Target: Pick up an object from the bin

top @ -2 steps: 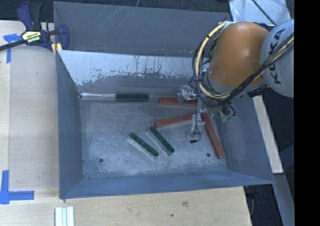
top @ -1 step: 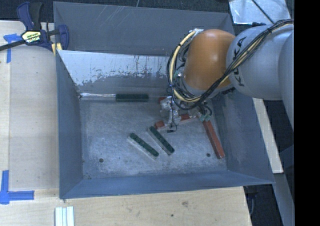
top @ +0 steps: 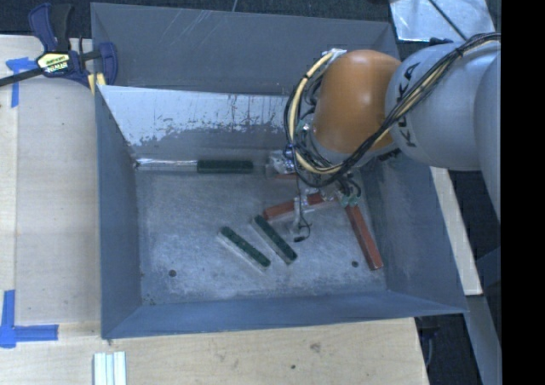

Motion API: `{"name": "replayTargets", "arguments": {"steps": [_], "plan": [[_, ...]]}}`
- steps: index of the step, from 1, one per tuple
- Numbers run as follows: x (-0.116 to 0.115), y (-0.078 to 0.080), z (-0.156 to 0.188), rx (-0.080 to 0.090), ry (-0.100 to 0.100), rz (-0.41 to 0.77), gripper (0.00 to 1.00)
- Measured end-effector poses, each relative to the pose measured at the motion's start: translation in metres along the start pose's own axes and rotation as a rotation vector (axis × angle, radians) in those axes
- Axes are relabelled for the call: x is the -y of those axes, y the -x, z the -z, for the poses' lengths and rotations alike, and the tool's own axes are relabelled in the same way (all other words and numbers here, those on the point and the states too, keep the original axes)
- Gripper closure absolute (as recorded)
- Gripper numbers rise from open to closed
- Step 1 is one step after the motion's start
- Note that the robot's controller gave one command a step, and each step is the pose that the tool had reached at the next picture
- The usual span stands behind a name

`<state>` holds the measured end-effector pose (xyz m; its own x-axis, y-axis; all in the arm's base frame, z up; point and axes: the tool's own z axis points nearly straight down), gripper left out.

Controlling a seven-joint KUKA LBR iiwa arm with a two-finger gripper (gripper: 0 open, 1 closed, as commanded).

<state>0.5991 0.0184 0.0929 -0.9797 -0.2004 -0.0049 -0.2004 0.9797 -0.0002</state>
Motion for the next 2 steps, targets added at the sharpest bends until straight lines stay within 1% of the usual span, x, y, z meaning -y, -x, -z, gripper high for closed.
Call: {"name": "replayTargets", "arguments": {"steps": [1,2], "plan": [[0.0,0.0,0.0,0.0,0.0,0.0,0.0],[0.043,-0.045,-0.022,0.0,-0.001,-0.058,1.0]]}}
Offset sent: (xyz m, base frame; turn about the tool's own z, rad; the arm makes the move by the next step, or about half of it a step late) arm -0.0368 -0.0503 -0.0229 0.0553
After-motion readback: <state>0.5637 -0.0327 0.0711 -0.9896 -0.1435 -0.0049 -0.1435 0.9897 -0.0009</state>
